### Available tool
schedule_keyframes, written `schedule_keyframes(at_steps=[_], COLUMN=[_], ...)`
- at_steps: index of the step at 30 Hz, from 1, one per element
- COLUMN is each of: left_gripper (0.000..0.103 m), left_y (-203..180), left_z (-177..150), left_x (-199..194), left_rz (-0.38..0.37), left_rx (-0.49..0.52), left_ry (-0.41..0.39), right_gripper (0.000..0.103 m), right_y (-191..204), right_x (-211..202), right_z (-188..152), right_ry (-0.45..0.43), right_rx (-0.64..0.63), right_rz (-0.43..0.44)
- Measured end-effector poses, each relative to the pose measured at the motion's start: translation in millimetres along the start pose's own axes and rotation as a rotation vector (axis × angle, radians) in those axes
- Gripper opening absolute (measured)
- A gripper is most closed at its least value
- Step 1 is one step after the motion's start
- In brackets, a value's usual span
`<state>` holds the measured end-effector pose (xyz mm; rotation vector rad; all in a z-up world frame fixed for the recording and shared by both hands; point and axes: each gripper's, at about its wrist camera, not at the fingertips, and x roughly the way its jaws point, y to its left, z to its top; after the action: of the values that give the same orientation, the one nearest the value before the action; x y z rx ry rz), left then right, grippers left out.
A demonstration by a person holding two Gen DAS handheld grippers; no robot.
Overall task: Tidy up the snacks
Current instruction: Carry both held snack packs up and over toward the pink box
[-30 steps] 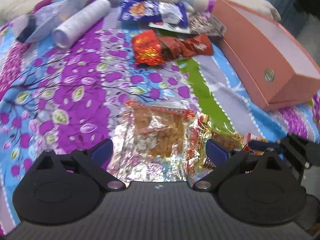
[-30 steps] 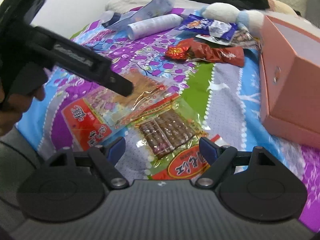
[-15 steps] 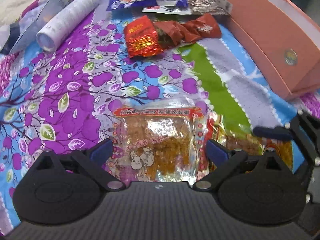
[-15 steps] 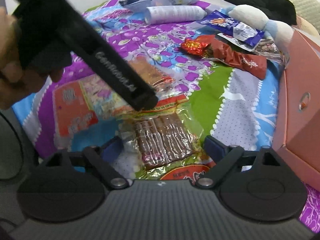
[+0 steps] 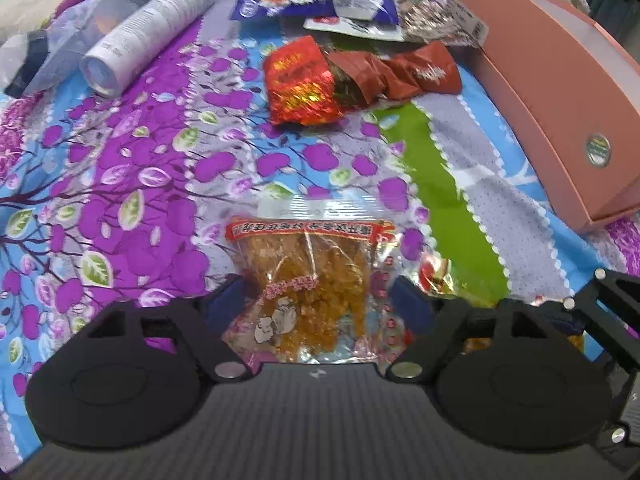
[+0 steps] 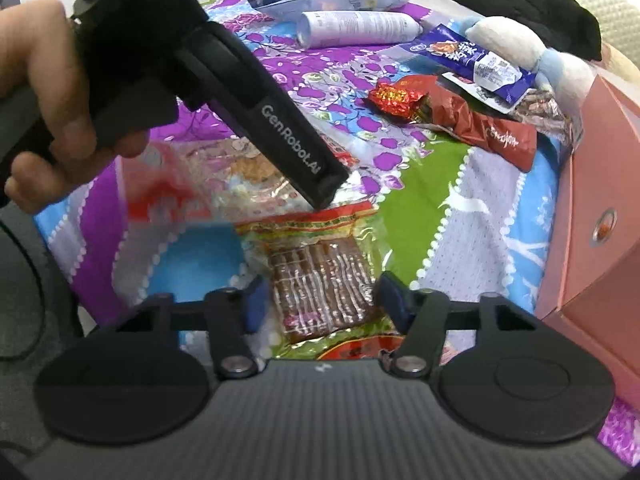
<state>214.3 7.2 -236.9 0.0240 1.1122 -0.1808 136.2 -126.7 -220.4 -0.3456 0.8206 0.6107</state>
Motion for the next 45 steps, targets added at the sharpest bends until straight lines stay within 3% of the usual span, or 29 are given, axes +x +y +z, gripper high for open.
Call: schedule_keyframes(at_steps=[5, 14, 15, 16, 17, 21, 39, 41, 45], left_gripper=[0.063, 0.061, 0.061, 0.061, 0.061, 0.061, 0.061, 0.061, 0.061], left_y=[6.5, 7.6, 7.6, 7.8, 7.5, 5.2, -0.7, -0.1, 0.3], left_z=[-1.6, -4.6, -4.5, -4.5, -4.5, -5.3, -43.3, -44.9, -46.3], left_x=[-8.5, -36.5, -40.5, -44.4, -49.0, -63.7, -62.5, -60.5, -57.4], left_rz=[-0.004, -0.003, -0.004, -0.005, -0.004, -0.001, -0.032, -0.034, -0.037], left_rx=[-0.023, -0.059, -0.064, -0.069, -0.074, -0.073, -0.105, -0.106, -0.112], left_ry=[-0.021, -0.108, -0.117, -0.125, -0.137, -0.179, -0.159, -0.154, -0.151], right_gripper=[0.057, 0.056, 0.055, 0.046, 0.030, 0.027, 0.029, 0.032, 0.048], right_y=[-0.4, -17.3, -19.9, -22.4, -24.8, -27.2, -21.5, -21.3, -23.1], right_x=[-6.1, -22.3, -25.2, -28.0, -30.6, -36.9, -34.3, -31.6, -23.7], right_z=[-1.3, -12.6, -13.4, -14.2, -14.2, -13.1, -31.9, -31.8, -33.7], right_ry=[-0.002, -0.018, -0.026, -0.033, -0.039, -0.053, -0.142, -0.140, -0.123], right_rx=[0.027, 0.147, 0.171, 0.191, 0.212, 0.266, 0.305, 0.301, 0.299], right_rz=[-0.036, -0.165, -0.173, -0.178, -0.177, -0.196, -0.192, -0.193, -0.211])
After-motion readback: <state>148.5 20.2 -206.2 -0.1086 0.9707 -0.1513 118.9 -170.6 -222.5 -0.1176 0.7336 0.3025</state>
